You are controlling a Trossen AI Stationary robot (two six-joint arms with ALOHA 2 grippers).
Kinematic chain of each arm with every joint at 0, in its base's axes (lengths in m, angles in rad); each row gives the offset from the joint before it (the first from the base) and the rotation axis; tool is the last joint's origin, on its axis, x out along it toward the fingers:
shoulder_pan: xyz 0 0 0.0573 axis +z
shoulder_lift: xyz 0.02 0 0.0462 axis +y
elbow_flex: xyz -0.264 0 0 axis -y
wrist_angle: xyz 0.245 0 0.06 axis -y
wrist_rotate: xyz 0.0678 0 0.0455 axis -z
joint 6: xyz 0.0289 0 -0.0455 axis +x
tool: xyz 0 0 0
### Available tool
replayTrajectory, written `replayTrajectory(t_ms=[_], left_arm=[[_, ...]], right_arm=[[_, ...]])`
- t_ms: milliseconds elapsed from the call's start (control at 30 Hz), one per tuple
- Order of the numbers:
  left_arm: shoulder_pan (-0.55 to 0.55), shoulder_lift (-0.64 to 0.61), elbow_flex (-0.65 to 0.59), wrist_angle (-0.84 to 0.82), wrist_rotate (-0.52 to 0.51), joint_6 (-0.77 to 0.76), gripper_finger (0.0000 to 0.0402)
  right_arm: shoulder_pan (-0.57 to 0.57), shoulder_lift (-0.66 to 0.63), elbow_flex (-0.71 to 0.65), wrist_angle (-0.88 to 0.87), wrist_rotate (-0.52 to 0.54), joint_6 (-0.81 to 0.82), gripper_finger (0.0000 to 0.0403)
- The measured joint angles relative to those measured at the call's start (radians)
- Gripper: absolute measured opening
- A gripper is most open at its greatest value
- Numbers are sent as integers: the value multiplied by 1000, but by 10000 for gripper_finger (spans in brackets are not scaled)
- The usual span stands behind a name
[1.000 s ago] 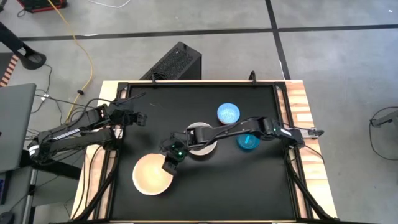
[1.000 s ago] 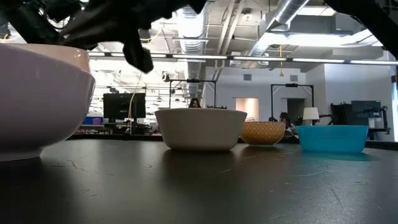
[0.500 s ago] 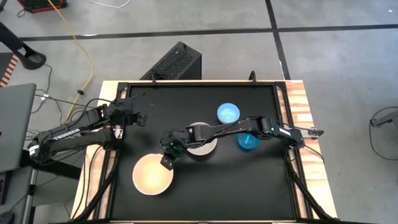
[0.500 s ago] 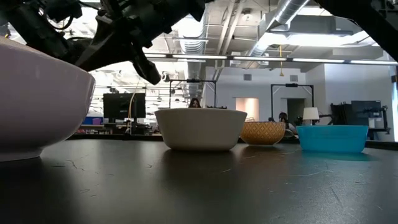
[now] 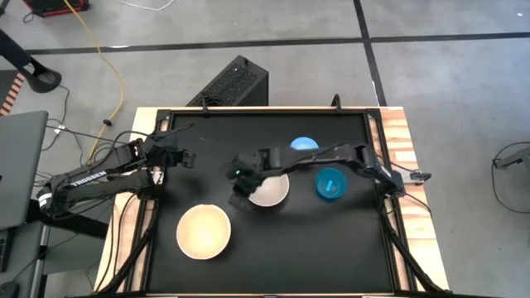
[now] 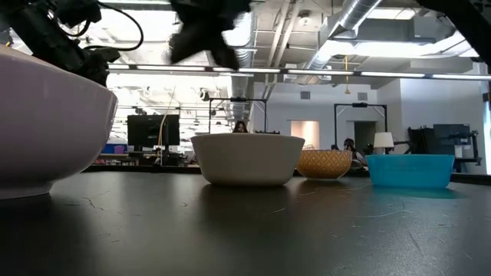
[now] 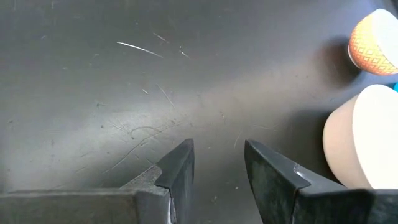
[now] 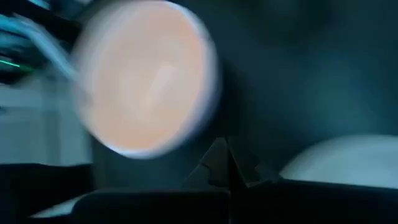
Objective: Nest bowls inside each other
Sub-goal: Stack the white bowl on top of the light orange bowl
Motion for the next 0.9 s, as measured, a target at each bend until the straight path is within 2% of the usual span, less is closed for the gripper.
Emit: replayTrajectory(t_ms=[133, 233, 333, 500, 667, 900], left_arm=[[0, 0, 0, 0, -5, -1, 130], [0, 0, 0, 0, -12, -4, 130], [0, 0, 0, 1, -17, -9, 130], [0, 0, 0, 1, -39, -36, 130], [0, 0, 0, 2, -48, -76, 130], [0, 0, 0, 7, -79, -160, 130]], right_arm=[[-28, -98, -43, -189, 121, -46, 2], [-51, -179, -153, -234, 165, -46, 2], [-73, -256, -317, -204, 185, -17, 2], [-114, -356, -583, -51, 214, 64, 14], [-169, -384, -711, 50, 215, 72, 54], [-211, -345, -730, 126, 217, -37, 134]])
